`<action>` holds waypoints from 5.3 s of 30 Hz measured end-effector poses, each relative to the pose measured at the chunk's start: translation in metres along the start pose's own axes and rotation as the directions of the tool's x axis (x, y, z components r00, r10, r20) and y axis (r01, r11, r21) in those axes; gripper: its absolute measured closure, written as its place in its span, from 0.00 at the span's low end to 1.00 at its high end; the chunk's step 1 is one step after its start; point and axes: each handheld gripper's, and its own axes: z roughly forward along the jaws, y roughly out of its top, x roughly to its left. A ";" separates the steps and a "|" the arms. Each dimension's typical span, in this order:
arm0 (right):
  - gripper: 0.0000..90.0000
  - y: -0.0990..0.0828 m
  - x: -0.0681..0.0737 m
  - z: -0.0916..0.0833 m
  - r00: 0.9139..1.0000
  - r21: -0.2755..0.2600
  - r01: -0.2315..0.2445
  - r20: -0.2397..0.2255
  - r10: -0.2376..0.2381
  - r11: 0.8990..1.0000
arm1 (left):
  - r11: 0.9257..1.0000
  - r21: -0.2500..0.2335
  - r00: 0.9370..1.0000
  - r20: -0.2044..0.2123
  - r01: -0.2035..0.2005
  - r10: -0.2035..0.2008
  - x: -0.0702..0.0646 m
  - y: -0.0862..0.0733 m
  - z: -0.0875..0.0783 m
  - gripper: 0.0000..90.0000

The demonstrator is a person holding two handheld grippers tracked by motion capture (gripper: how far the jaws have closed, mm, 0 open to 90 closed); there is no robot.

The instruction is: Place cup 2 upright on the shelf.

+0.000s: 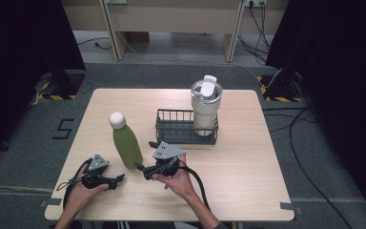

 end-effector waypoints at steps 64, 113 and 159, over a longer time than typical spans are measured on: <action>0.20 -0.002 -0.007 0.082 0.999 0.000 -0.038 -0.038 0.038 0.999 | 1.000 -0.001 1.000 0.005 -0.002 0.002 0.000 -0.001 -0.001 0.14; 0.23 0.020 -0.019 0.050 0.999 -0.067 -0.037 0.024 0.039 0.997 | 1.000 -0.001 1.000 0.009 -0.003 0.003 0.000 -0.001 -0.001 0.14; 0.23 0.062 -0.065 -0.005 0.979 -0.128 -0.052 0.189 0.076 0.990 | 1.000 -0.002 1.000 0.010 -0.002 0.002 0.000 -0.001 -0.001 0.14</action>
